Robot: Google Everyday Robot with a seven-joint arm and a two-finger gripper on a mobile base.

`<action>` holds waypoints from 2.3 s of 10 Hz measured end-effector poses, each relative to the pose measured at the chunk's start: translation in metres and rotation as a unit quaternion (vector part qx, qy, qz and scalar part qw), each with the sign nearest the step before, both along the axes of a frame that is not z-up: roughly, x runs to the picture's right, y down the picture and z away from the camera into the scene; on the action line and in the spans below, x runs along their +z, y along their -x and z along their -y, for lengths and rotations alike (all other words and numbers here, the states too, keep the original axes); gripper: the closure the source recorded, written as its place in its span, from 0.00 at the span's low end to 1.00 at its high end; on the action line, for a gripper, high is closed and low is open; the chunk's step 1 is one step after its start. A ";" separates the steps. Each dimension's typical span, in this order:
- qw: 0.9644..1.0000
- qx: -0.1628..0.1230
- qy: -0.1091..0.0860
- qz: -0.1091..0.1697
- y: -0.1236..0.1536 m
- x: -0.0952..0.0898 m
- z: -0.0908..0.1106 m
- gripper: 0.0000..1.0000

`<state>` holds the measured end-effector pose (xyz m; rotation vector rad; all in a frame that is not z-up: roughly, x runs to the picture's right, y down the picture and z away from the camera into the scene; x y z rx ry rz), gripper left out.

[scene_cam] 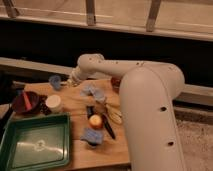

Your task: Place fork in paper cup

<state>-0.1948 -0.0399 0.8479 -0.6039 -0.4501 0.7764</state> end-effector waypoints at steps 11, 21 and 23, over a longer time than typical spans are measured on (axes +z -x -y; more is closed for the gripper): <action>0.986 -0.152 0.052 0.039 0.017 -0.067 -0.039 1.00; 0.966 -0.241 0.077 0.055 0.059 -0.064 -0.069 1.00; 0.964 -0.251 0.075 0.050 0.063 -0.058 -0.069 1.00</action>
